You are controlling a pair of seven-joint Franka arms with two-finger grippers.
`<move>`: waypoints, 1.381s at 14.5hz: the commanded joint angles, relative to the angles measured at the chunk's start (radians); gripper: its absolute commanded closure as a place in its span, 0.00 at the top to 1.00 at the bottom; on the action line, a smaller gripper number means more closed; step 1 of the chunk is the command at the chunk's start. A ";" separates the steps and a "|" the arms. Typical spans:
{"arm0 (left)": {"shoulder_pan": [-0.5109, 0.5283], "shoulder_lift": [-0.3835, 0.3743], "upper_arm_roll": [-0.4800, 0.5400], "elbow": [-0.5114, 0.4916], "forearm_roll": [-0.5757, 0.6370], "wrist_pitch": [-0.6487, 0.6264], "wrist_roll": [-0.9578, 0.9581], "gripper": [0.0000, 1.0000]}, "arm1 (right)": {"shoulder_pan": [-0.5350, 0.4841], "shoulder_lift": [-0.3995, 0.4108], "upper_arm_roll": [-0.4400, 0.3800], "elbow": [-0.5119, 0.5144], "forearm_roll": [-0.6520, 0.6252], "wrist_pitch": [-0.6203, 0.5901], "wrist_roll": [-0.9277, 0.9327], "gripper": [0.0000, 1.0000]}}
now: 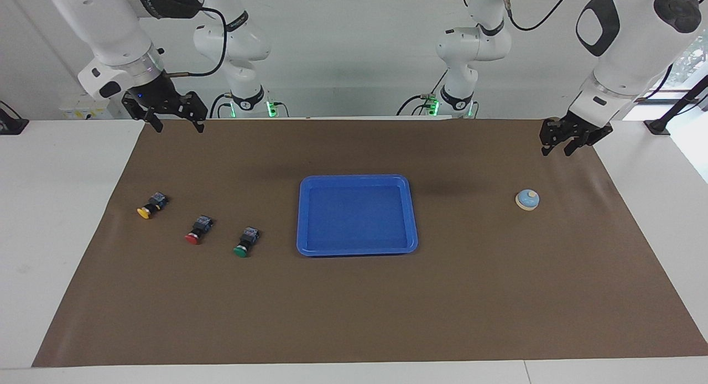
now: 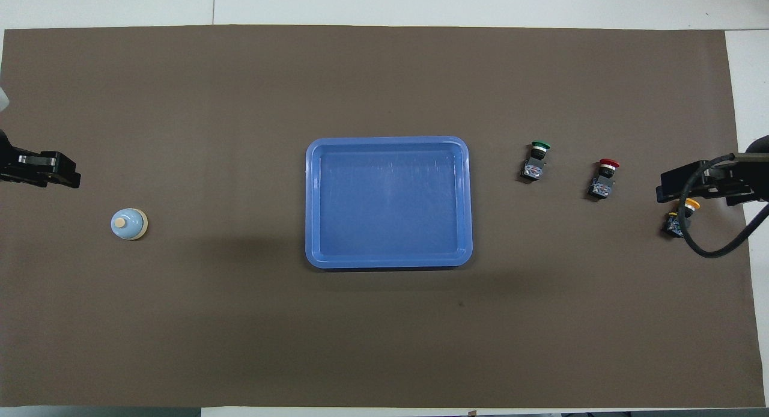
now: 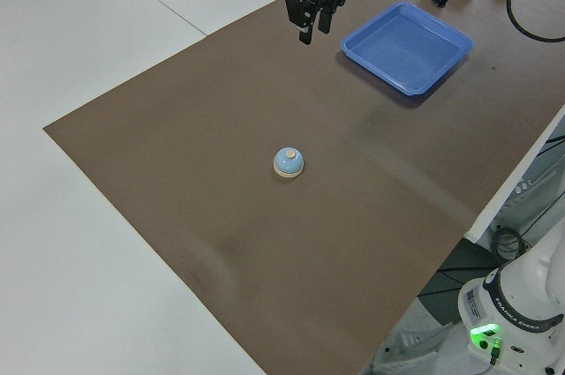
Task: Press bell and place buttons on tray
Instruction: 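Move the left gripper toward the white bell, then press down on the white bell with the left gripper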
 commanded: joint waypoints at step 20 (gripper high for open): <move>0.124 0.006 -0.004 -0.585 -0.009 0.653 0.021 0.00 | -0.012 -0.006 0.012 0.012 -0.053 -0.027 -0.062 1.00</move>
